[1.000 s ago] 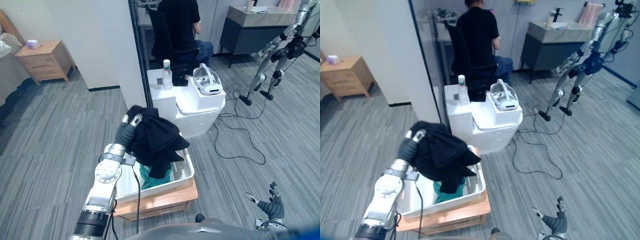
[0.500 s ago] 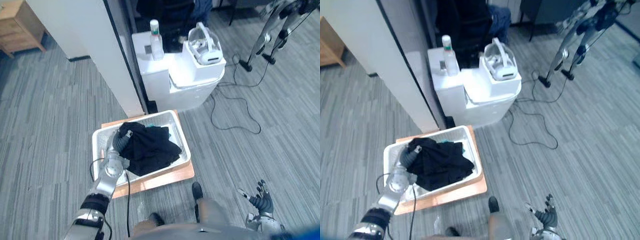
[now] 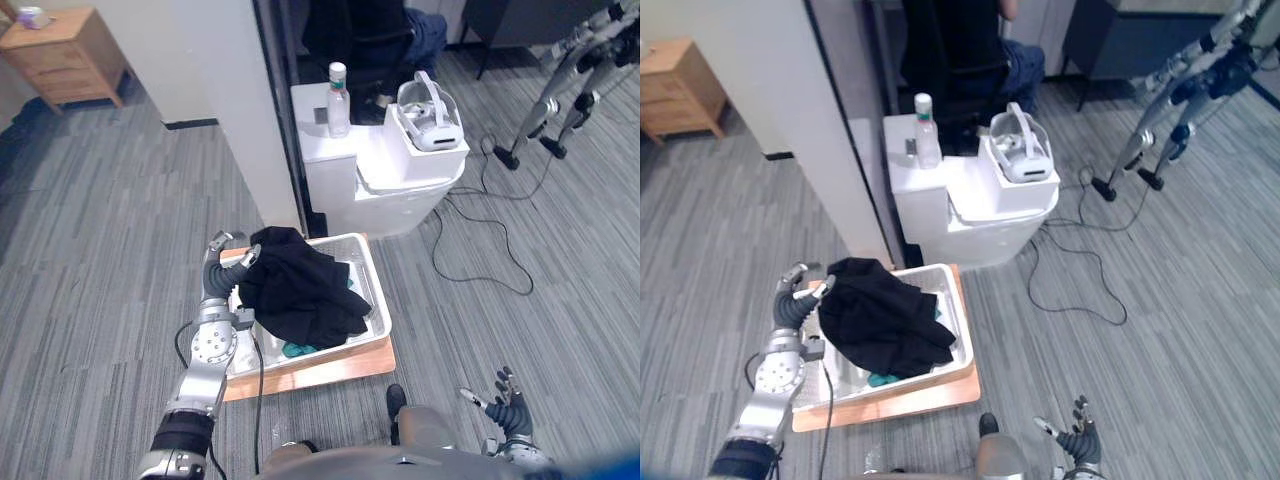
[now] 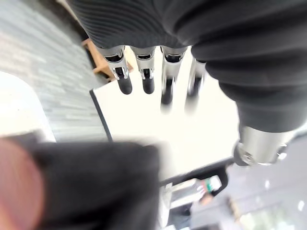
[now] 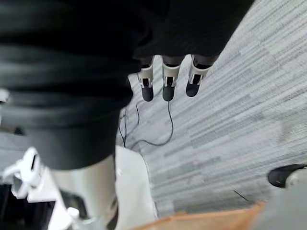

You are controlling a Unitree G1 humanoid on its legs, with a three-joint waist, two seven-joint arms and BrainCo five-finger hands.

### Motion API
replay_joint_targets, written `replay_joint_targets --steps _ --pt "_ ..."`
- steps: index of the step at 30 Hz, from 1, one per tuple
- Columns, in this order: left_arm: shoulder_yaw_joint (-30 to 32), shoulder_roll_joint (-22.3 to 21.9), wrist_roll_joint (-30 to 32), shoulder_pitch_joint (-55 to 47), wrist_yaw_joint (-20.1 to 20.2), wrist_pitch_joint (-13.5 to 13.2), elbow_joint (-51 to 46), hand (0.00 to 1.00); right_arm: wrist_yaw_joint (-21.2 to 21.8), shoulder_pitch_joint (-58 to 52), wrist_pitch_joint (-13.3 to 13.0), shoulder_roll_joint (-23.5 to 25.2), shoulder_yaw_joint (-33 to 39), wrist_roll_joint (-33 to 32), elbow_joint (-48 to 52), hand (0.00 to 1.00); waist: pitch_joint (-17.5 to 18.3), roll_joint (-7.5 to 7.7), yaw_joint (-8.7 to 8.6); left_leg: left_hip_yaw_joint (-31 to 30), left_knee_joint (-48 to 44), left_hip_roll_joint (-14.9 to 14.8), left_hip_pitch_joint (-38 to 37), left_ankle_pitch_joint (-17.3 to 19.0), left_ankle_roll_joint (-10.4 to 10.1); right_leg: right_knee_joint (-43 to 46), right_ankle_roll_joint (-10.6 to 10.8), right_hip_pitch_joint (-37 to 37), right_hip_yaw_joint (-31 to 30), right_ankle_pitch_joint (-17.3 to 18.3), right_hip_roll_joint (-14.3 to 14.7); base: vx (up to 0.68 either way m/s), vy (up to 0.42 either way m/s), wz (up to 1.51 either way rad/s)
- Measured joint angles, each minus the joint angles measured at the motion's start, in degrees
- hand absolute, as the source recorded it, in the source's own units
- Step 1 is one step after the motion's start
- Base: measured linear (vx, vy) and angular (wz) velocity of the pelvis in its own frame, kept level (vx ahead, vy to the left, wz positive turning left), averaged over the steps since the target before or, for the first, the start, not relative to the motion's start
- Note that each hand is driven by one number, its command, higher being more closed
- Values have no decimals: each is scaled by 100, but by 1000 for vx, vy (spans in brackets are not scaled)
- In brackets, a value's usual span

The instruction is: Tidy the bed and pick cloth on bed and put in laundry

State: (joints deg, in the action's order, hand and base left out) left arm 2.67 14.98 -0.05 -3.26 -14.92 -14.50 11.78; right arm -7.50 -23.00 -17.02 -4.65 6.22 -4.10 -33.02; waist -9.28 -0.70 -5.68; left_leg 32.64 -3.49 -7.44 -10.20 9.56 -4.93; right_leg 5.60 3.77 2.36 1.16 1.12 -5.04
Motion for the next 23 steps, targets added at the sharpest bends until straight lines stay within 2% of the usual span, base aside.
replay_joint_targets --steps 1,4,6,8,11,13,15,17,21,23 --pt "65 -85 -292 -170 242 85 -70 0 -7 -2 40 -1 1 38 -35 0 70 -17 33 -21 70 14 -76 -43 -5 -77 0 -103 59 0 -5 -29 -35 16" --pt "86 -239 -642 -583 843 364 -102 0 -7 11 196 -6 2 153 -71 0 273 -47 58 -153 233 26 -214 -141 -18 -277 2 -348 223 2 -2 -34 -43 20" --pt "122 -364 -721 -796 999 542 -102 0 17 39 294 -4 4 177 -119 0 376 -55 95 -217 342 29 -299 -226 -22 -370 1 -492 313 1 5 -69 -58 22" --pt "185 -371 -697 -883 982 645 -102 0 53 60 343 -6 9 187 -228 0 426 -42 171 -258 355 21 -296 -258 -23 -372 1 -495 369 1 12 -71 -44 10" --pt "477 -365 -607 -992 740 978 -77 0 88 68 426 -7 12 199 -499 0 528 0 208 -369 500 38 -290 -371 -13 -409 -3 -516 500 -5 7 -59 -42 18" --pt "797 -340 -789 -1016 535 1126 93 0 87 78 427 -9 37 193 -649 0 587 15 221 -436 569 52 -290 -433 -14 -489 -5 -549 543 -36 8 -36 -29 15" --pt "1256 -291 -1272 -1025 388 1356 540 0 96 76 435 -10 113 147 -800 0 624 15 226 -500 643 61 -348 -477 -16 -575 -3 -652 595 -61 13 -19 -30 13" --pt "1547 -297 -1511 -1139 444 1444 941 0 112 86 477 -11 218 134 -886 0 628 4 265 -497 655 60 -387 -475 -19 -587 -3 -690 599 -61 18 -4 -9 2" --pt "1992 -470 -2258 -1528 1137 1497 1823 0 224 99 479 0 383 -22 -1066 0 657 22 364 -506 690 63 -401 -474 -22 -627 -1 -726 654 -60 16 5 -6 4" --pt "2270 -745 -2289 -1759 1487 1498 2396 0 284 140 469 11 580 -24 -1164 0 655 36 389 -514 733 64 -510 -468 -31 -657 13 -852 708 -40 14 14 -9 10"
